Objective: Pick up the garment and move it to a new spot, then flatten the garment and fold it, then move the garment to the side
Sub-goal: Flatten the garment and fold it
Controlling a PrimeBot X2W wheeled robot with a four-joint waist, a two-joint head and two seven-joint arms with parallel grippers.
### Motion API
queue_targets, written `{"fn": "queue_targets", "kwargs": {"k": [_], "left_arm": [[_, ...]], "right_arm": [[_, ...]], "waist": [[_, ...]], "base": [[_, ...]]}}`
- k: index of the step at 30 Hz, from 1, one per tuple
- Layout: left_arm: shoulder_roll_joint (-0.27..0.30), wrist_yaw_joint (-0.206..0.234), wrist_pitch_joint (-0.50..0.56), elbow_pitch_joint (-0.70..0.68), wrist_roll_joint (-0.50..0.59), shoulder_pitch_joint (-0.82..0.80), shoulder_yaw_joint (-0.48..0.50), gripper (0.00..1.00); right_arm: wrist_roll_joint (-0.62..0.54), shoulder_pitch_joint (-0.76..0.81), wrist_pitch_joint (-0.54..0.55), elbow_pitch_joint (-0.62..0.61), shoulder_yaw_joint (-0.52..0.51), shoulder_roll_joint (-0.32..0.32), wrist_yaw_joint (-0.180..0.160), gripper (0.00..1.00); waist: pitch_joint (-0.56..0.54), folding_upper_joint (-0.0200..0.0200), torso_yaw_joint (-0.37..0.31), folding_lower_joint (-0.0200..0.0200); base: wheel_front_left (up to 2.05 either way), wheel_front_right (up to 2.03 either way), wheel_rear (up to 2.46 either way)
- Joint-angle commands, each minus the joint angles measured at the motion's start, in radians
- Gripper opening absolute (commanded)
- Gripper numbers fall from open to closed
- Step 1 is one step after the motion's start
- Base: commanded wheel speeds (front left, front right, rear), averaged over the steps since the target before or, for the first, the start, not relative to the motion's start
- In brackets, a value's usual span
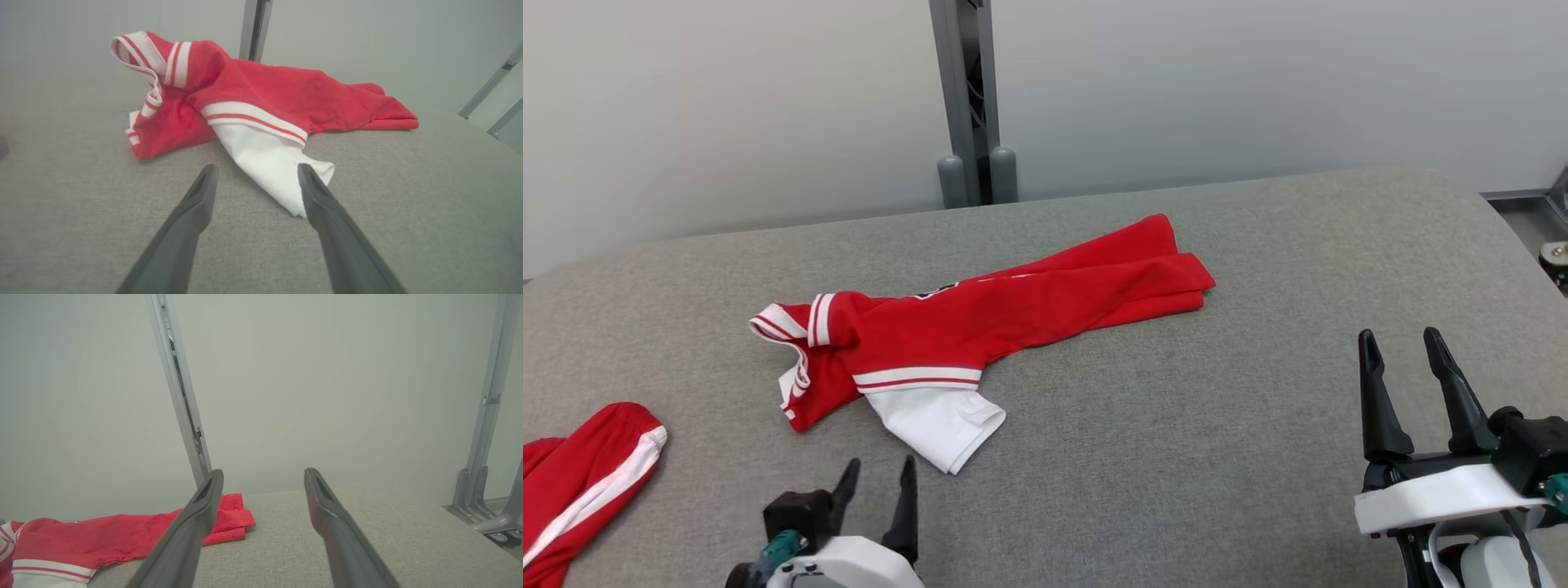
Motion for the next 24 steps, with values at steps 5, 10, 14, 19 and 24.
{"fn": "queue_targets", "kwargs": {"k": [5,10,14,19,24], "left_arm": [[0.005,-0.020,-0.001,0.137,-0.038,-0.079,-0.075,1.00],[0.005,-0.027,-0.001,0.280,-0.127,-0.177,-0.140,1.00],[0.006,-0.043,-0.001,0.343,-0.221,-0.222,-0.168,1.00],[0.005,-0.077,-0.001,0.383,-0.340,-0.263,-0.205,1.00],[0.005,-0.074,-0.001,0.394,-0.360,-0.296,-0.223,0.00]], "right_arm": [[-0.002,-0.008,0.000,0.004,0.010,-0.005,0.000,1.00],[0.003,-0.023,0.000,0.003,0.020,-0.006,0.000,1.00],[0.006,-0.033,0.000,0.003,0.021,-0.005,0.000,1.00],[0.043,-0.041,0.000,0.008,0.008,-0.005,0.000,1.00],[0.036,-0.041,0.000,0.012,0.000,-0.005,0.000,1.00]], "waist": [[0.025,-0.0001,-0.029,-0.0001],[0.059,-0.0001,-0.062,-0.0001],[0.075,-0.0001,-0.078,-0.0001],[0.087,-0.0001,-0.085,-0.0001],[0.088,-0.0001,-0.076,-0.0001]], "base": [[0.00,0.00,0.00],[0.00,0.00,0.00],[0.00,0.00,0.00],[0.00,0.00,0.00],[0.00,0.00,0.00]]}}
